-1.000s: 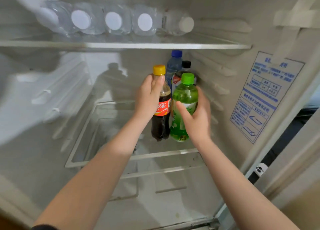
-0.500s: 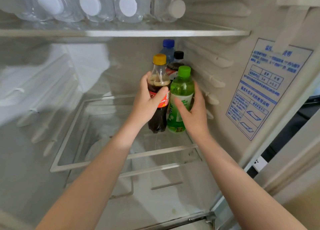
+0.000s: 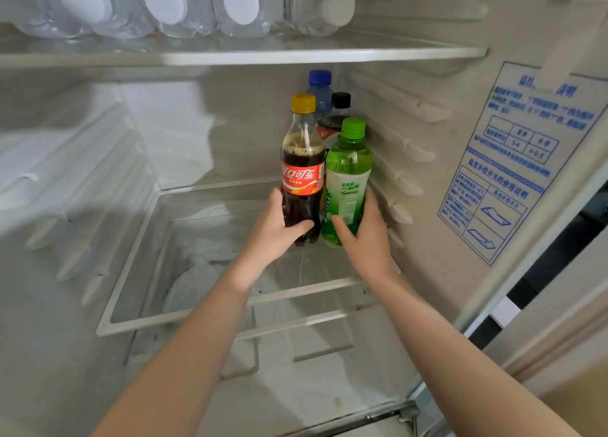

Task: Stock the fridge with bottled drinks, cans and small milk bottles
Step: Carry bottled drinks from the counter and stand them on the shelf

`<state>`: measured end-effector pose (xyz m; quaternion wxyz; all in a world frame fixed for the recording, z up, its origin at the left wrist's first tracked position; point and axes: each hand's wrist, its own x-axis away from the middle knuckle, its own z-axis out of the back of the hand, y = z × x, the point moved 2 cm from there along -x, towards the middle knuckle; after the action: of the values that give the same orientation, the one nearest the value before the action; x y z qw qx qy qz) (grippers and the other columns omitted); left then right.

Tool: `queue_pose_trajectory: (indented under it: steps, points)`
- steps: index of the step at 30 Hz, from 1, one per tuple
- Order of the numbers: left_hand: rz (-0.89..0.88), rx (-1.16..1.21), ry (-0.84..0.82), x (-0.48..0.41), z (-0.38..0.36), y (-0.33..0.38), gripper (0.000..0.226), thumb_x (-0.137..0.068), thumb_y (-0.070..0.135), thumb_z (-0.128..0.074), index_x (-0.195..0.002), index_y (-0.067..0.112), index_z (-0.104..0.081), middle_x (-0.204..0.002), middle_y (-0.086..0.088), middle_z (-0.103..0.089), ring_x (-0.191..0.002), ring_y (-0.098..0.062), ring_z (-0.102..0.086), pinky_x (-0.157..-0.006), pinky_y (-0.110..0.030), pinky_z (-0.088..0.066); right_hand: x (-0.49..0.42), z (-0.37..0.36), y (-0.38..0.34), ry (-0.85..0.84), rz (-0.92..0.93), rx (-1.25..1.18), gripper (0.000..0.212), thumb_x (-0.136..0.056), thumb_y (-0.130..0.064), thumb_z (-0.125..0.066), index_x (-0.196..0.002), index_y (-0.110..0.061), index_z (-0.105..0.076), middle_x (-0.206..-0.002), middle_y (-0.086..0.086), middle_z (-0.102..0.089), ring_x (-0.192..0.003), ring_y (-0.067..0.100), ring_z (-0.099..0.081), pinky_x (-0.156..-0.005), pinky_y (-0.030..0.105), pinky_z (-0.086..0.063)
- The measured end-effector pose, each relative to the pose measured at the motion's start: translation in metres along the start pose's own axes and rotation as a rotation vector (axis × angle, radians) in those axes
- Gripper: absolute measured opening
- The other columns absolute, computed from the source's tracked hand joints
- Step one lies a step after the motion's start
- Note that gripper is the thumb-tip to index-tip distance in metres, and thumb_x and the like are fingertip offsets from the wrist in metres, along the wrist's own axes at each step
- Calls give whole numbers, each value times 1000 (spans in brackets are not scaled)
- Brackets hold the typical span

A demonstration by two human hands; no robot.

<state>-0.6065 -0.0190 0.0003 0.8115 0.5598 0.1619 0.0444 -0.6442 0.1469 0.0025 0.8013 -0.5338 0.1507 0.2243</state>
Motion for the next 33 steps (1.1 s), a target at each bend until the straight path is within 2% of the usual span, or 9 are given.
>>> queue_pose_trajectory:
  steps: [5,10,13,16,20,23,29,31,33]
  points:
    - [46,31,50,-2,-1,-9,47,-76,15,-75,-110,28,-45,-115,4,-61,-113,-18,-58,-100,-44,-45,2,-3,0,21,-34,27,67,-86,-23,-64,-143,-18,-30,-135,-3,-52,-122,12,-49,-101,38,-45]
    - [35,13,153,18,-9,-2,85,-81,21,-72,-147,21,-17,-149,-3,-31,-136,-15,-32,-109,-30,-27,12,-1,-7,-8,-160,34,68,-90,-22,-59,-148,-17,-23,-142,-1,-46,-128,15,-46,-105,36,-40]
    - [-140,-95,368,53,-6,8,60,-84,20,-67,-137,13,-39,-135,3,-41,-128,-12,-39,-109,-35,-35,41,12,-13,56,-213,59,63,-91,-19,-57,-146,-11,-28,-147,4,-39,-135,16,-37,-111,29,-29]
    - [-391,-113,399,97,-13,12,33,-83,10,-62,-116,10,-55,-123,5,-46,-120,-13,-47,-99,-42,-44,90,33,-23,156,-48,94,43,-87,-10,-56,-129,-6,-51,-129,6,-55,-119,6,-45,-102,14,-31]
    - [-543,-81,224,148,-38,-3,26,-85,5,-56,-110,8,-55,-116,4,-52,-109,-15,-53,-87,-28,-45,159,55,-19,120,58,235,31,-84,-7,-51,-115,-6,-56,-113,2,-61,-108,11,-54,-95,18,-38]
    - [-474,-117,6,181,-68,-38,22,-87,10,-51,-108,10,-57,-108,8,-55,-101,-10,-55,-87,-20,-42,215,71,3,71,-52,307,27,-85,-6,-51,-111,-8,-58,-106,0,-63,-100,9,-56,-89,19,-41]
    - [244,-249,-696,256,-129,-150,23,-92,16,-55,-114,18,-59,-113,6,-60,-100,-11,-59,-89,-28,-46,353,100,70,-178,-577,462,35,-86,-7,-54,-120,-18,-54,-103,-9,-62,-77,6,-56,-74,31,-48]
    - [340,-348,-762,281,-138,-174,21,-91,15,-56,-111,18,-63,-111,3,-63,-101,-14,-61,-90,-30,-47,404,105,91,-351,-822,485,33,-90,-16,-52,-122,-24,-52,-107,-9,-61,-84,11,-58,-77,30,-47]
    - [261,-479,-637,298,-143,-180,22,-89,12,-56,-106,21,-66,-104,6,-64,-94,-13,-62,-83,-28,-47,460,107,106,-484,-1069,480,33,-92,-24,-49,-125,-24,-50,-113,-6,-61,-95,16,-58,-81,25,-43]
